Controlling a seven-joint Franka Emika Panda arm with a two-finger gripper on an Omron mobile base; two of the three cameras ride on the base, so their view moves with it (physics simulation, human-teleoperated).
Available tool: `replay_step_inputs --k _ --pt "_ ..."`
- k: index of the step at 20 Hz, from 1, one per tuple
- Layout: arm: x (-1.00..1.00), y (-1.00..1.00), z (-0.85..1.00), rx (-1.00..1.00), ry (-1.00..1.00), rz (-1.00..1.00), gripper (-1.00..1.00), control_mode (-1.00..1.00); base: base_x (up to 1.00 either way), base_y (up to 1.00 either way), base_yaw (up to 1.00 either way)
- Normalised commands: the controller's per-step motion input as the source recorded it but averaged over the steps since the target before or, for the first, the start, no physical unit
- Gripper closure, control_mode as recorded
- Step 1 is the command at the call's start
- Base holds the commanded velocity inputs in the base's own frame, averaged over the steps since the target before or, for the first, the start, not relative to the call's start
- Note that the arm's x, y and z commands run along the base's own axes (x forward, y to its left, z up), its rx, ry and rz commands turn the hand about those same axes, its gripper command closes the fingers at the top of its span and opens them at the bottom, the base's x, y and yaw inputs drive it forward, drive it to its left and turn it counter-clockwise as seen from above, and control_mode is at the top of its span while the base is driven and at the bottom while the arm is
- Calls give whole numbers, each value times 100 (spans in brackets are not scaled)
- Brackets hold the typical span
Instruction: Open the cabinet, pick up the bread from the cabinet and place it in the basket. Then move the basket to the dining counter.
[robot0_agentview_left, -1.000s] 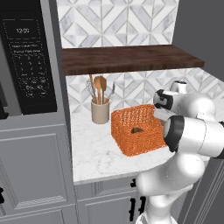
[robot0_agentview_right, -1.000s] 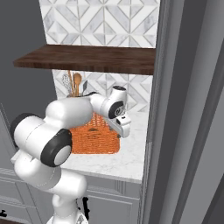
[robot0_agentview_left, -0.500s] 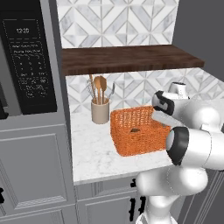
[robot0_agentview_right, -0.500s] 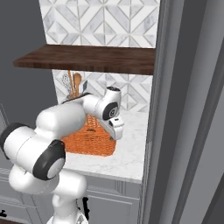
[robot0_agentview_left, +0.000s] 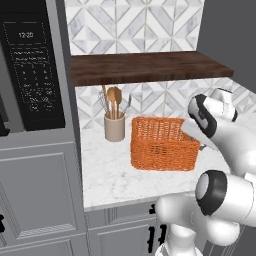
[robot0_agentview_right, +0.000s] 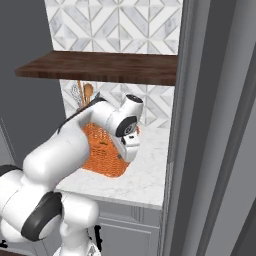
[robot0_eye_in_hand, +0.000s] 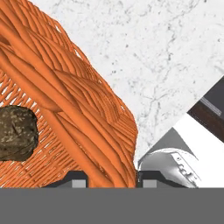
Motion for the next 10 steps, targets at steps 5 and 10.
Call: replay_step_inputs --k 5,10 --pt "-25 29 74 -1 -10 4 100 -100 0 0 0" --pt "-27 17 70 -7 -1 10 100 -100 0 0 0"
